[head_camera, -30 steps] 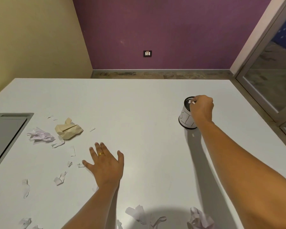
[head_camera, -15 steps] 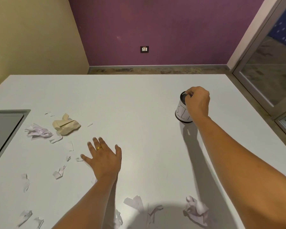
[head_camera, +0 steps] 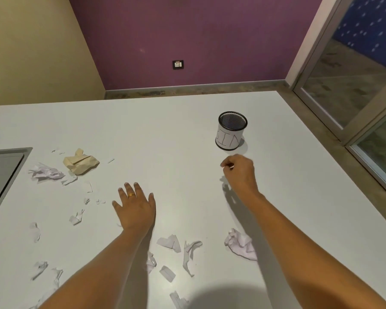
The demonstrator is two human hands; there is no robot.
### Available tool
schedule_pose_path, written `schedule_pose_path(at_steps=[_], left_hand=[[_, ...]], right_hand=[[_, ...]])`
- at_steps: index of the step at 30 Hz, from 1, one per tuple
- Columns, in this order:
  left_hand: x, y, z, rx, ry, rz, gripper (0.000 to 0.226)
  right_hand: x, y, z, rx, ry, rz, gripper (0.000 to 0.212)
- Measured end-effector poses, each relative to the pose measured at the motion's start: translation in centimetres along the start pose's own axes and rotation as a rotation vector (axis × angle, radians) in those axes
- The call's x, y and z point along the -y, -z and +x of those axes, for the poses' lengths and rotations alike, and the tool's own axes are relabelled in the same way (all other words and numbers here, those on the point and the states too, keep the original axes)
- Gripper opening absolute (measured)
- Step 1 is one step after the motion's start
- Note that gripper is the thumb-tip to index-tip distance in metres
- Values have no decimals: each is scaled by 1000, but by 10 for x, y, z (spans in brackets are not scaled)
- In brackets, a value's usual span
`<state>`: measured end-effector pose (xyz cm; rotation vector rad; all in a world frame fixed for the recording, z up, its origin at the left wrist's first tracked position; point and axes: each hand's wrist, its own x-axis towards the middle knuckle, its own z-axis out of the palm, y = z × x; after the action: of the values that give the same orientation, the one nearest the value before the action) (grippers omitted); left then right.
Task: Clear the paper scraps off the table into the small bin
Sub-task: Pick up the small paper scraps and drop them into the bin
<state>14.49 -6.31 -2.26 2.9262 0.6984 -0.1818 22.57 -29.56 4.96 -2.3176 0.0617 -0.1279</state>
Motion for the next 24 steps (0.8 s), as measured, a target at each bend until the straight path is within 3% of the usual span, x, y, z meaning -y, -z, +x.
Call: schedule_pose_path(at_steps=[5,10,15,20,24], left_hand=[[-8,6,-25,71,-72,-2,61],[-14,7,-46,141,-142,-55,62],[-14,12,-58,207,-185,-101,58],[-7,16,-66,235,-216,-155,50],[-3,17,-73,245,-236,-156,47]], right_hand=[[-20,6,-58,234,-26,-137,16],[-36,13,-120,313,-96,-106,25],[-51,15,-161,379,-129,-324,35],[-56,10,-175,362,-63,-387,41],[-58,4,-181,284,21,-394,34]])
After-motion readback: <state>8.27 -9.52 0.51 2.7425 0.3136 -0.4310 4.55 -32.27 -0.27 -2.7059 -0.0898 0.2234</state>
